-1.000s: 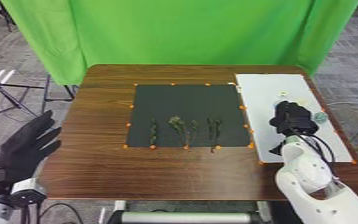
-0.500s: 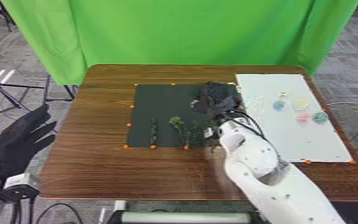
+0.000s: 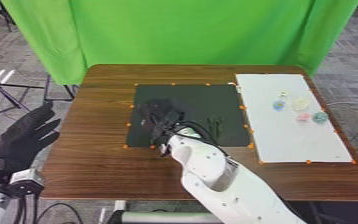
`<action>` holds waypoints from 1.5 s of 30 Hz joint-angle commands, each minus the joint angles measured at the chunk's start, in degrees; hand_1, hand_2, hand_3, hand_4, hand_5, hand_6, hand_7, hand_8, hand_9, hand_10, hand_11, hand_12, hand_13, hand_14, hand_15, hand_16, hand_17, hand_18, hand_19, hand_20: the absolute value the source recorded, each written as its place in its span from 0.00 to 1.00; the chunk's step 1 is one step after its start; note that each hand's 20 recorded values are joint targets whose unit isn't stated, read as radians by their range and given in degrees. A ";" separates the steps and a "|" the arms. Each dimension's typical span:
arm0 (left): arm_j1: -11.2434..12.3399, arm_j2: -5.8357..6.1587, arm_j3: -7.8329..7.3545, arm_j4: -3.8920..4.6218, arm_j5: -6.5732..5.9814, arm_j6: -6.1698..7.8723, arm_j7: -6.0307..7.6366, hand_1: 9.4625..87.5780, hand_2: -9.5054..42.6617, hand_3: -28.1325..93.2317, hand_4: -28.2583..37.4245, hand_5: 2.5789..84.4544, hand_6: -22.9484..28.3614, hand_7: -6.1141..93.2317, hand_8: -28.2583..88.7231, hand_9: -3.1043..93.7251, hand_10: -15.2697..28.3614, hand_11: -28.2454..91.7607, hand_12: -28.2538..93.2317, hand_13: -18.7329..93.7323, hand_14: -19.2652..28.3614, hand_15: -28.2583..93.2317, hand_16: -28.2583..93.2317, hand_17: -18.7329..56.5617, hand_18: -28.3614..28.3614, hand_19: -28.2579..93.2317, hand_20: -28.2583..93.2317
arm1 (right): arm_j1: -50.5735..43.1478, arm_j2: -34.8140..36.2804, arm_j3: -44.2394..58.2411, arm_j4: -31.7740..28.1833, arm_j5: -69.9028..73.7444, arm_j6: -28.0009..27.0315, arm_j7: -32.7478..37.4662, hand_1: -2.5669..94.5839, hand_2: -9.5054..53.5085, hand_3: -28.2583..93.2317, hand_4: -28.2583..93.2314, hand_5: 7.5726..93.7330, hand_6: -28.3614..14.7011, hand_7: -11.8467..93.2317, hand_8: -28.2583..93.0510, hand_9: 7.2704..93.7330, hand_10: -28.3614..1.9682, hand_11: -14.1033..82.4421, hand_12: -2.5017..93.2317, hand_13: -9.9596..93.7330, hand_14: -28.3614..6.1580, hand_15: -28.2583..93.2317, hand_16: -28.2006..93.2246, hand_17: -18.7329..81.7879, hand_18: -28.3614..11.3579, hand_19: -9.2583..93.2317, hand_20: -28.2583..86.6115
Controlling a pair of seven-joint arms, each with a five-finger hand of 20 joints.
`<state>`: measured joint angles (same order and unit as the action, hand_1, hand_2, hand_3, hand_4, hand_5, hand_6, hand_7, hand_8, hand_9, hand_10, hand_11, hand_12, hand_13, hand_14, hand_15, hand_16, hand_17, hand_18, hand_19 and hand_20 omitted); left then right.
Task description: Arrange flowers
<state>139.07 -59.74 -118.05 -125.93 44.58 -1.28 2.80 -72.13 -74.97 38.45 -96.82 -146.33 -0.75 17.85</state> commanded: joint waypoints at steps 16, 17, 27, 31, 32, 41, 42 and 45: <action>-3.23 3.10 1.84 1.34 -0.53 -0.20 -2.83 0.17 0.10 0.81 0.00 0.26 0.47 0.24 0.17 0.22 0.55 0.33 0.39 0.29 0.65 0.37 0.29 0.10 0.82 0.51 0.31 | 0.53 -6.14 -3.76 6.92 -4.96 -1.81 4.15 0.52 0.00 0.92 0.00 0.60 0.62 0.57 0.26 0.74 0.66 0.43 0.58 0.73 0.65 0.72 0.55 0.48 0.23 0.90 0.67; -3.14 3.07 1.86 1.27 -0.51 -0.07 -2.72 0.17 0.10 0.81 0.00 0.26 0.47 0.24 0.17 0.22 0.55 0.33 0.39 0.29 0.65 0.37 0.29 0.10 0.82 0.51 0.31 | 0.34 -6.16 -3.71 6.97 -5.30 -2.27 4.23 0.51 0.00 0.91 0.00 0.59 0.61 0.56 0.25 0.72 0.65 0.43 0.57 0.72 0.65 0.72 0.55 0.48 0.23 0.89 0.67; -3.41 3.21 1.98 1.43 -0.57 -0.12 -2.98 0.17 0.10 0.81 0.00 0.26 0.47 0.24 0.17 0.22 0.54 0.33 0.39 0.29 0.65 0.37 0.29 0.10 0.81 0.51 0.31 | 0.05 -6.52 -3.18 7.76 -6.88 -4.37 5.17 0.50 0.00 0.91 0.00 0.56 0.58 0.49 0.24 0.67 0.64 0.42 0.55 0.68 0.67 0.70 0.54 0.45 0.24 0.87 0.67; -3.15 2.99 1.95 1.29 -0.49 -0.10 -2.85 0.17 0.10 0.81 0.00 0.26 0.47 0.24 0.17 0.22 0.55 0.33 0.39 0.29 0.64 0.37 0.29 0.10 0.81 0.51 0.31 | -0.15 -6.58 -2.89 7.61 -7.39 -5.52 5.05 0.47 0.00 0.93 0.00 0.55 0.59 0.46 0.19 0.62 0.61 0.46 0.48 0.66 0.66 0.70 0.52 0.43 0.24 0.87 0.68; -3.38 3.01 2.05 1.38 -0.46 -0.14 -2.81 0.17 0.10 0.81 0.00 0.26 0.47 0.24 0.17 0.22 0.55 0.33 0.39 0.29 0.64 0.37 0.29 0.10 0.81 0.51 0.31 | 0.05 -6.39 -3.05 7.46 -7.45 -5.51 5.20 0.47 0.00 0.93 0.00 0.54 0.59 0.46 0.18 0.62 0.61 0.47 0.47 0.65 0.66 0.70 0.52 0.43 0.24 0.86 0.68; -2.96 2.65 1.80 1.21 -0.37 0.00 -2.72 0.18 0.11 0.81 0.00 0.26 0.47 0.24 0.17 0.22 0.55 0.33 0.39 0.29 0.64 0.38 0.29 0.10 0.81 0.51 0.31 | 0.01 -6.14 -2.29 6.31 -7.17 -6.38 4.68 0.38 0.00 0.97 0.01 0.46 0.55 0.43 0.11 0.49 0.49 0.52 0.30 0.57 0.54 0.77 0.43 0.39 0.23 0.87 0.70; -2.68 2.46 1.69 1.07 -0.34 0.10 -2.75 0.18 0.11 0.81 0.00 0.26 0.47 0.24 0.17 0.22 0.55 0.33 0.39 0.29 0.64 0.38 0.29 0.10 0.81 0.51 0.31 | -0.22 -6.15 -2.07 6.01 -7.47 -6.91 4.65 0.38 0.00 0.97 0.01 0.45 0.55 0.43 0.11 0.49 0.49 0.50 0.29 0.57 0.54 0.77 0.43 0.39 0.23 0.87 0.71; -2.19 1.95 1.56 0.83 -0.26 0.28 -2.06 0.17 0.11 0.81 0.00 0.26 0.47 0.24 0.17 0.22 0.55 0.33 0.39 0.29 0.64 0.38 0.29 0.10 0.81 0.51 0.31 | -0.17 -5.73 -1.71 4.73 -6.81 -7.33 5.35 0.36 0.00 0.97 0.01 0.42 0.54 0.41 0.11 0.46 0.47 0.46 0.28 0.55 0.53 0.77 0.42 0.38 0.22 0.87 0.71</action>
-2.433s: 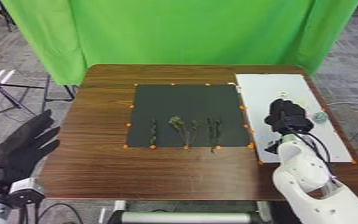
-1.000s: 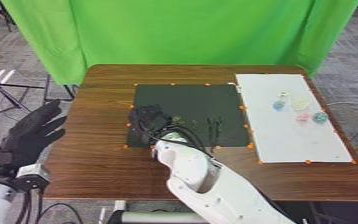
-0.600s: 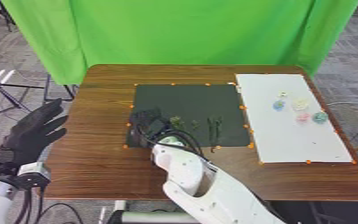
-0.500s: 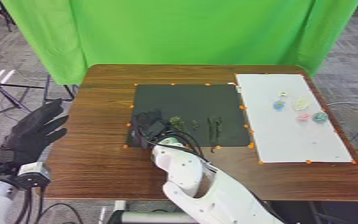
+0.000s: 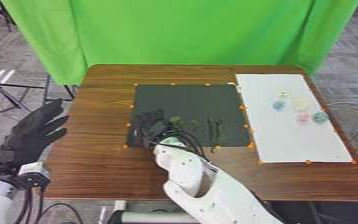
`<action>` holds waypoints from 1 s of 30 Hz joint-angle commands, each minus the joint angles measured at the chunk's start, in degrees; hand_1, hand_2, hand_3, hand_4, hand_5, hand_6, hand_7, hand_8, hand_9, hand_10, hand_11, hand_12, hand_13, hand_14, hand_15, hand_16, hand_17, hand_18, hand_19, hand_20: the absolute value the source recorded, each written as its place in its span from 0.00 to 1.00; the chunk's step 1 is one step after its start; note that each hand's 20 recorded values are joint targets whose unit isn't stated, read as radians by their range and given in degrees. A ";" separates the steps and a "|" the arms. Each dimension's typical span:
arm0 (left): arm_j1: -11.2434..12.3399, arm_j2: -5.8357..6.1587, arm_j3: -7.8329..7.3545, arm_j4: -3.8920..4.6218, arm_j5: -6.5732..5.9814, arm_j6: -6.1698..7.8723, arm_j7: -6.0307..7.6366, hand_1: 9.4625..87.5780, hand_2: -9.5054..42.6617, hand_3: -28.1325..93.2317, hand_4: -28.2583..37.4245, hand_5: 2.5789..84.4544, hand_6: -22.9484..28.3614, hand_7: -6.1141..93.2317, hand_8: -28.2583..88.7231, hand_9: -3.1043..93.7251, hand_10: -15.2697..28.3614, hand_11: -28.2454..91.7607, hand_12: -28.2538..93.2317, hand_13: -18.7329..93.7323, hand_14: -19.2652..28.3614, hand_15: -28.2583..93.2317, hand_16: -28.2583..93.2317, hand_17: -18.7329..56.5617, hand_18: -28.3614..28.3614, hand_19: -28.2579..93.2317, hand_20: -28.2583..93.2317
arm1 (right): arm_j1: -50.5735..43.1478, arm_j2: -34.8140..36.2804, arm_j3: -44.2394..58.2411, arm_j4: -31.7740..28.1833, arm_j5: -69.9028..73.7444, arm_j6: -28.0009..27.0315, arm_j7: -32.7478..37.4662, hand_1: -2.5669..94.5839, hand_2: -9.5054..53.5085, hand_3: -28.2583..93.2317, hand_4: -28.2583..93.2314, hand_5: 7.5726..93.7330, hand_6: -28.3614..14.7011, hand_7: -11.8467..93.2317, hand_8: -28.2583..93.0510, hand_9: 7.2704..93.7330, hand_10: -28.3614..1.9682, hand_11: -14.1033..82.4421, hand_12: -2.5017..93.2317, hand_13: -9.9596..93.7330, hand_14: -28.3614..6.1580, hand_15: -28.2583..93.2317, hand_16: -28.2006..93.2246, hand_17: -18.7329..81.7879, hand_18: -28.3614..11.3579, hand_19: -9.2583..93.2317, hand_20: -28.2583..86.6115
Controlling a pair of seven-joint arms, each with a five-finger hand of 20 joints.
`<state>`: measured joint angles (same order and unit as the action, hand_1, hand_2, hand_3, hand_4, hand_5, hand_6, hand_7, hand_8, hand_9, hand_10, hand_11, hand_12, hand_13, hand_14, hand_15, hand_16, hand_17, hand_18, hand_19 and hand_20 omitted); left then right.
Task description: Arrange flowers
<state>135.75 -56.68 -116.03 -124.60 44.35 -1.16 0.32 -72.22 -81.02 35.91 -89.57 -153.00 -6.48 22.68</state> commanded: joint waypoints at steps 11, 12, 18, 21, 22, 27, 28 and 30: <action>5.44 -5.15 -1.92 -2.48 0.55 1.69 3.46 0.18 0.11 0.81 0.00 0.26 0.47 0.24 0.17 0.22 0.55 0.33 0.39 0.29 0.64 0.38 0.29 0.10 0.82 0.51 0.31 | 0.58 11.41 13.21 -10.14 7.50 2.72 2.85 0.32 0.03 0.96 0.02 0.33 0.49 0.38 0.13 0.37 0.39 0.41 0.28 0.48 0.46 0.75 0.39 0.34 0.20 0.84 0.71; 5.47 -5.25 -2.00 -2.48 0.57 1.65 3.41 0.18 0.11 0.81 0.00 0.26 0.47 0.24 0.17 0.22 0.55 0.33 0.39 0.29 0.64 0.38 0.29 0.10 0.82 0.51 0.31 | 0.59 13.11 14.55 -10.00 8.19 3.29 4.07 0.32 0.03 0.96 0.02 0.33 0.50 0.38 0.13 0.36 0.39 0.41 0.28 0.48 0.45 0.75 0.39 0.33 0.20 0.83 0.71; 6.50 -6.14 -2.64 -2.89 0.74 1.68 3.59 0.18 0.11 0.81 0.00 0.26 0.47 0.24 0.17 0.22 0.55 0.33 0.39 0.29 0.64 0.38 0.29 0.10 0.82 0.51 0.31 | -2.54 22.64 22.41 -8.81 9.11 4.70 9.08 0.33 0.03 0.96 0.02 0.34 0.50 0.39 0.13 0.36 0.39 0.41 0.29 0.47 0.45 0.74 0.38 0.33 0.20 0.82 0.71; 6.63 -6.47 -2.86 -2.94 0.89 1.56 3.57 0.18 0.11 0.81 0.00 0.27 0.47 0.24 0.17 0.22 0.55 0.33 0.39 0.29 0.64 0.38 0.29 0.10 0.82 0.51 0.31 | -4.82 26.43 25.69 -8.40 8.92 5.07 11.43 0.33 0.03 0.96 0.02 0.34 0.51 0.39 0.13 0.37 0.40 0.42 0.29 0.47 0.46 0.74 0.38 0.33 0.20 0.82 0.71; 6.84 -6.58 -2.91 -3.01 0.90 1.47 3.77 0.18 0.11 0.81 0.00 0.27 0.47 0.24 0.17 0.22 0.55 0.33 0.39 0.29 0.64 0.38 0.29 0.10 0.82 0.51 0.31 | -5.55 27.65 26.68 -8.31 8.98 5.40 12.12 0.33 0.02 0.96 0.02 0.35 0.51 0.39 0.13 0.37 0.40 0.42 0.28 0.47 0.46 0.74 0.38 0.33 0.20 0.82 0.71; 6.88 -6.65 -2.90 -3.03 1.64 1.49 3.51 0.17 0.11 0.81 0.00 0.27 0.47 0.24 0.17 0.22 0.55 0.33 0.39 0.29 0.64 0.38 0.29 0.10 0.81 0.51 0.31 | -9.94 31.97 31.91 -8.51 8.50 4.57 15.12 0.33 0.02 0.96 0.02 0.36 0.52 0.40 0.12 0.38 0.41 0.43 0.28 0.48 0.46 0.74 0.38 0.33 0.20 0.82 0.71; 6.97 -6.72 -2.93 -3.08 1.87 1.55 3.51 0.17 0.11 0.81 0.00 0.27 0.48 0.24 0.17 0.22 0.55 0.33 0.39 0.29 0.64 0.38 0.29 0.10 0.81 0.51 0.31 | -10.71 32.65 32.75 -8.55 8.27 4.29 15.60 0.34 0.02 0.96 0.02 0.36 0.52 0.40 0.12 0.38 0.41 0.43 0.28 0.48 0.46 0.74 0.38 0.33 0.19 0.82 0.71; 7.15 -6.58 -3.09 -2.97 1.42 1.47 3.77 0.18 0.11 0.81 0.00 0.27 0.47 0.24 0.17 0.22 0.55 0.33 0.39 0.29 0.64 0.38 0.29 0.10 0.81 0.51 0.31 | -12.44 33.92 34.44 -8.83 8.43 3.96 15.88 0.34 0.01 0.96 0.02 0.36 0.52 0.40 0.12 0.38 0.41 0.43 0.28 0.48 0.46 0.74 0.38 0.33 0.19 0.82 0.71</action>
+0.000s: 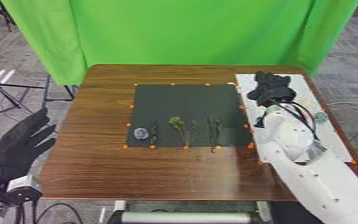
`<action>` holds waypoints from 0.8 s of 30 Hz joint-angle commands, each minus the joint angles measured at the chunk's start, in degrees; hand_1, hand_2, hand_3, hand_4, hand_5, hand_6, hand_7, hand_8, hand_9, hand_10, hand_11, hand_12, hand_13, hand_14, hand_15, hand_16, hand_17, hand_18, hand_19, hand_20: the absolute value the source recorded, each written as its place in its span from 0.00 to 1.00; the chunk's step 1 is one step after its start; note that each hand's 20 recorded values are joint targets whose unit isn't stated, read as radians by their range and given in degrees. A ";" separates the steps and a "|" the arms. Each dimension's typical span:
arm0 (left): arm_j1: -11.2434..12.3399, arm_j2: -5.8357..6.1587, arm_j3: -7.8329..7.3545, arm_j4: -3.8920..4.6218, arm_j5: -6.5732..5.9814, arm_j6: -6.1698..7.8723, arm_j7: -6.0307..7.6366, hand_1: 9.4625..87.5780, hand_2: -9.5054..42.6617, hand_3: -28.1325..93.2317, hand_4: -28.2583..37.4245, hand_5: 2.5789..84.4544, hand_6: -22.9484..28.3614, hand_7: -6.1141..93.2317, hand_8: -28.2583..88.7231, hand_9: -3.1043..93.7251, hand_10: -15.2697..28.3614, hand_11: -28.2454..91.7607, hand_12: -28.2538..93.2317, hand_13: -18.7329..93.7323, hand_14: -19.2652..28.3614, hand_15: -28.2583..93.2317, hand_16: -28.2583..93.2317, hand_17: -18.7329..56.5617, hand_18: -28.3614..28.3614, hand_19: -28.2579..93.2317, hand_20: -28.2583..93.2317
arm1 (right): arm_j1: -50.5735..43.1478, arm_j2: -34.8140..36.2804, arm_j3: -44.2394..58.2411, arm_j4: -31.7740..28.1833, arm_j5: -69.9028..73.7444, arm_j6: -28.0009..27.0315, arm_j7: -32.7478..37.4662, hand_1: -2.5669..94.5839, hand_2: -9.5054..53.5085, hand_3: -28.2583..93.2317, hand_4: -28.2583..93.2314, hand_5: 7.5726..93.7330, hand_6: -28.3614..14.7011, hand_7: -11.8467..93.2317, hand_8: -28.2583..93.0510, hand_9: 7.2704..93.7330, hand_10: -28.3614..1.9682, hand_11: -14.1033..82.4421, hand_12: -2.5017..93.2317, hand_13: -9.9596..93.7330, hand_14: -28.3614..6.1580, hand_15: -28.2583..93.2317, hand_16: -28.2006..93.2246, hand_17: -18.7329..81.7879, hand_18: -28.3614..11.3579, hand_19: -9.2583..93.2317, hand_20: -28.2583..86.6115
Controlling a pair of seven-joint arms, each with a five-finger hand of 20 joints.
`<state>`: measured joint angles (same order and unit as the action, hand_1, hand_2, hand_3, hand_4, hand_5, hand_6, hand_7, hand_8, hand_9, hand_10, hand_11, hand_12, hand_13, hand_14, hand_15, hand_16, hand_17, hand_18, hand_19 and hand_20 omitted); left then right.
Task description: Arrange flowers
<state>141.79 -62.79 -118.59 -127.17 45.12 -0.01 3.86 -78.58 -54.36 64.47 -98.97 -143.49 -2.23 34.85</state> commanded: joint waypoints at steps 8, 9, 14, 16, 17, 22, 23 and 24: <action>1.24 -0.46 -0.75 -0.32 0.56 0.36 0.24 0.17 0.11 0.81 0.00 0.27 0.47 0.24 0.17 0.22 0.55 0.33 0.39 0.29 0.64 0.38 0.29 0.10 0.82 0.51 0.31 | -12.50 10.13 11.28 -0.55 -1.59 -2.71 4.18 0.35 0.00 0.97 0.02 0.38 0.53 0.41 0.12 0.39 0.43 0.45 0.29 0.49 0.49 0.74 0.38 0.33 0.19 0.82 0.71; 1.27 -0.47 -0.75 -0.34 0.59 0.44 0.19 0.17 0.11 0.81 0.00 0.27 0.48 0.24 0.17 0.22 0.55 0.33 0.39 0.29 0.64 0.38 0.29 0.10 0.81 0.51 0.31 | -12.98 10.26 11.60 -0.54 -1.52 -2.52 4.25 0.35 0.00 0.97 0.02 0.38 0.54 0.41 0.12 0.40 0.44 0.46 0.29 0.49 0.49 0.74 0.38 0.33 0.19 0.82 0.71; 1.41 -0.49 -0.94 -0.36 0.53 0.42 0.25 0.17 0.11 0.81 0.00 0.27 0.48 0.24 0.17 0.22 0.55 0.33 0.39 0.29 0.64 0.38 0.29 0.10 0.81 0.51 0.31 | -14.51 10.31 12.55 -0.66 -1.30 -3.82 3.43 0.35 0.00 0.97 0.02 0.40 0.55 0.43 0.12 0.41 0.44 0.47 0.29 0.50 0.50 0.74 0.38 0.33 0.19 0.82 0.71; 1.48 -0.55 -0.92 -0.43 0.60 0.51 0.25 0.17 0.11 0.81 0.00 0.27 0.48 0.24 0.17 0.22 0.55 0.33 0.39 0.29 0.65 0.38 0.29 0.10 0.81 0.51 0.31 | -14.53 10.15 12.45 -0.35 -1.17 -3.82 3.16 0.35 0.00 0.97 0.01 0.40 0.55 0.43 0.11 0.41 0.45 0.47 0.29 0.50 0.50 0.73 0.38 0.33 0.19 0.82 0.71; 1.42 -0.57 -0.90 -0.40 0.56 0.39 0.25 0.17 0.11 0.81 0.00 0.27 0.48 0.24 0.17 0.22 0.55 0.33 0.39 0.29 0.65 0.38 0.29 0.10 0.81 0.51 0.31 | -14.46 10.06 12.39 -0.20 -0.94 -3.97 2.92 0.35 0.00 0.97 0.01 0.40 0.55 0.43 0.11 0.41 0.45 0.47 0.29 0.50 0.50 0.73 0.38 0.33 0.19 0.82 0.71; 1.46 -0.33 -0.69 -0.37 0.42 0.62 0.29 0.18 0.11 0.81 0.00 0.27 0.48 0.24 0.17 0.22 0.55 0.33 0.39 0.29 0.65 0.38 0.29 0.10 0.81 0.51 0.31 | -13.78 9.53 11.27 1.20 -1.55 -3.58 1.65 0.34 0.00 0.97 0.01 0.40 0.55 0.43 0.11 0.42 0.46 0.47 0.29 0.52 0.52 0.73 0.39 0.33 0.19 0.82 0.72; 1.44 -0.26 -0.60 -0.34 0.36 0.78 0.36 0.18 0.11 0.81 0.00 0.27 0.48 0.24 0.17 0.22 0.55 0.33 0.39 0.29 0.65 0.38 0.29 0.10 0.81 0.51 0.31 | -13.36 9.43 10.74 1.74 -1.49 -3.22 1.53 0.35 0.00 0.97 0.01 0.40 0.56 0.43 0.11 0.42 0.47 0.47 0.29 0.52 0.53 0.73 0.39 0.33 0.19 0.82 0.72; 1.46 -0.27 -0.58 -0.33 0.34 0.89 0.38 0.17 0.11 0.81 0.00 0.27 0.48 0.24 0.17 0.22 0.55 0.33 0.39 0.29 0.65 0.38 0.29 0.10 0.81 0.51 0.31 | -12.51 9.17 9.95 2.71 -1.78 -2.96 1.24 0.35 0.00 0.97 0.01 0.39 0.56 0.43 0.11 0.42 0.47 0.48 0.29 0.53 0.53 0.73 0.39 0.33 0.19 0.82 0.72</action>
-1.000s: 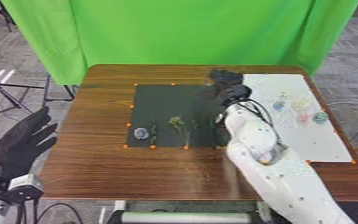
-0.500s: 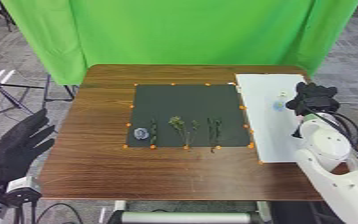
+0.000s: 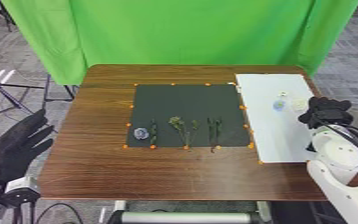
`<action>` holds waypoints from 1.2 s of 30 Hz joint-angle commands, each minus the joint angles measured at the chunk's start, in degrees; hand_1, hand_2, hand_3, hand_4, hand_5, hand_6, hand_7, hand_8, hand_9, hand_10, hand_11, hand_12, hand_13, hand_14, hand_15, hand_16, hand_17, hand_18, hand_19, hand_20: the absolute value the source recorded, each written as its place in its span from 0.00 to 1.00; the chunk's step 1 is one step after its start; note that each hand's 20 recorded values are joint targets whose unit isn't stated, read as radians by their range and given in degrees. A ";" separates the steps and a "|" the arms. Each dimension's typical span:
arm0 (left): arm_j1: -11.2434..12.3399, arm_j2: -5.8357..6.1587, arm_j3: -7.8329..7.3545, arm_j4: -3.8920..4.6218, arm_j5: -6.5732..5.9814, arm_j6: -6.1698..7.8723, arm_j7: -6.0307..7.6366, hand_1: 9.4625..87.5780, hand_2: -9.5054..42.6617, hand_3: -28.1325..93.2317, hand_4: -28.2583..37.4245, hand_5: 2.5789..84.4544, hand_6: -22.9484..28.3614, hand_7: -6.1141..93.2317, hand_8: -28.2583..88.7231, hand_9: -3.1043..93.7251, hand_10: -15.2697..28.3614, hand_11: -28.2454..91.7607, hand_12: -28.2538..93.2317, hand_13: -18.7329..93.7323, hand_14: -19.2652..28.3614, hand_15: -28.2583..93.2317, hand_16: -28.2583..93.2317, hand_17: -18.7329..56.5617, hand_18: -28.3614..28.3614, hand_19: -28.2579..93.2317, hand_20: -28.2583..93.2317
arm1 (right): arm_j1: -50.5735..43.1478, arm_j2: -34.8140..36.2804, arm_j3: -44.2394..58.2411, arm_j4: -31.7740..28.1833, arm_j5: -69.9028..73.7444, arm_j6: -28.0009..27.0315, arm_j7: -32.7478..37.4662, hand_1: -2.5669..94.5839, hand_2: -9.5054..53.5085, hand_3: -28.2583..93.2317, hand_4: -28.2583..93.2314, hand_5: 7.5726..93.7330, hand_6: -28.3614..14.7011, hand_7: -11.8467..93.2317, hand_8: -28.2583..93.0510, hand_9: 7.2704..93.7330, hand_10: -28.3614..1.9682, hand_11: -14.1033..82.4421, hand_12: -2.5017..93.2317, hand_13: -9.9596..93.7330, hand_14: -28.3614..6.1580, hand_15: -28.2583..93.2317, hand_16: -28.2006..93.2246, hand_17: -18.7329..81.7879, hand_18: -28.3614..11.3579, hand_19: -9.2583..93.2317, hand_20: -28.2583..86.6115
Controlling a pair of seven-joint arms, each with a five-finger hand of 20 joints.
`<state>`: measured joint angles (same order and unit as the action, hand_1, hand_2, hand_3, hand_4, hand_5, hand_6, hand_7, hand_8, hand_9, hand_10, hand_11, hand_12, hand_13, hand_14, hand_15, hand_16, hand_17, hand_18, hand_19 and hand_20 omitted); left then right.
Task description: Arrange flowers
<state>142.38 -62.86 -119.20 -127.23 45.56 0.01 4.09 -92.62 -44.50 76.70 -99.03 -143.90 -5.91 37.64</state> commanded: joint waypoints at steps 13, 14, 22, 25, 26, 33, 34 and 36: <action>0.87 -0.32 -0.05 -0.40 -0.06 0.85 0.27 0.18 0.11 0.81 0.00 0.27 0.48 0.24 0.17 0.22 0.55 0.33 0.39 0.29 0.65 0.38 0.29 0.10 0.81 0.51 0.31 | 3.37 -0.64 -5.60 6.47 -4.02 11.16 -2.90 0.52 0.02 0.91 0.00 0.60 0.71 0.61 0.24 0.78 0.74 0.43 0.56 0.76 0.70 0.72 0.54 0.44 0.18 0.88 0.74; 0.92 -0.31 -0.14 -0.41 -0.06 0.82 0.27 0.18 0.11 0.81 0.00 0.27 0.48 0.24 0.17 0.22 0.55 0.33 0.39 0.29 0.65 0.38 0.29 0.10 0.81 0.51 0.31 | 3.16 -0.67 -5.40 5.84 -3.78 11.83 -3.12 0.53 0.02 0.91 0.00 0.63 0.72 0.62 0.25 0.81 0.75 0.42 0.58 0.78 0.69 0.73 0.53 0.45 0.18 0.89 0.74; 1.03 -0.18 -0.33 -0.59 -0.09 0.95 0.15 0.18 0.11 0.81 0.00 0.27 0.48 0.24 0.17 0.22 0.55 0.33 0.39 0.29 0.65 0.38 0.29 0.10 0.81 0.51 0.31 | 7.27 -2.68 -8.21 -0.29 -1.31 15.13 -6.40 0.53 0.00 0.93 0.01 0.69 0.70 0.61 0.25 0.86 0.72 0.43 0.60 0.81 0.69 0.76 0.53 0.47 0.17 0.91 0.75; 0.89 -0.14 -0.14 -0.49 -0.14 0.98 -0.19 0.18 0.11 0.81 0.00 0.27 0.48 0.24 0.17 0.22 0.55 0.33 0.39 0.29 0.65 0.38 0.29 0.10 0.81 0.51 0.31 | 11.62 -5.35 -12.46 -1.75 -0.83 16.32 -8.70 0.53 0.00 0.93 0.01 0.69 0.70 0.61 0.24 0.86 0.72 0.42 0.60 0.81 0.69 0.76 0.54 0.47 0.17 0.91 0.75; 0.79 -0.12 -0.01 -0.44 -0.15 1.03 -0.29 0.18 0.11 0.81 0.00 0.27 0.48 0.24 0.17 0.22 0.55 0.33 0.39 0.29 0.65 0.38 0.29 0.10 0.81 0.51 0.31 | 13.30 -6.32 -14.31 -2.08 -0.48 16.44 -9.49 0.53 0.00 0.93 0.01 0.69 0.70 0.61 0.24 0.86 0.72 0.42 0.60 0.81 0.69 0.76 0.54 0.47 0.17 0.91 0.75; -0.14 0.51 0.77 -0.12 -0.11 0.75 -0.82 0.18 0.12 0.81 0.00 0.27 0.48 0.24 0.16 0.22 0.55 0.33 0.39 0.29 0.65 0.38 0.29 0.10 0.81 0.51 0.31 | 24.13 -16.01 -27.18 0.84 -0.47 15.43 -15.45 0.53 0.00 0.93 0.02 0.69 0.70 0.61 0.24 0.86 0.72 0.42 0.61 0.81 0.69 0.75 0.54 0.47 0.18 0.91 0.75; -0.22 0.56 0.85 -0.06 -0.09 0.58 -0.84 0.18 0.12 0.81 0.00 0.27 0.48 0.24 0.16 0.22 0.55 0.33 0.39 0.29 0.65 0.38 0.29 0.10 0.81 0.51 0.31 | 25.86 -17.16 -29.50 2.02 -0.79 16.00 -15.73 0.53 0.00 0.93 0.02 0.69 0.70 0.61 0.24 0.86 0.72 0.42 0.61 0.81 0.69 0.75 0.54 0.47 0.17 0.91 0.75; -0.47 0.54 1.13 0.05 -0.12 0.67 -1.24 0.17 0.12 0.81 0.00 0.27 0.48 0.24 0.17 0.22 0.55 0.33 0.39 0.29 0.65 0.38 0.29 0.10 0.81 0.51 0.31 | 28.05 -20.33 -32.19 4.30 -1.73 14.54 -16.60 0.53 0.00 0.93 0.02 0.69 0.70 0.61 0.24 0.86 0.72 0.42 0.60 0.81 0.68 0.75 0.54 0.47 0.18 0.91 0.75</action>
<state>142.37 -62.59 -118.69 -127.28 45.48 0.47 3.97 -73.52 -53.33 53.77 -97.64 -143.68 9.67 24.49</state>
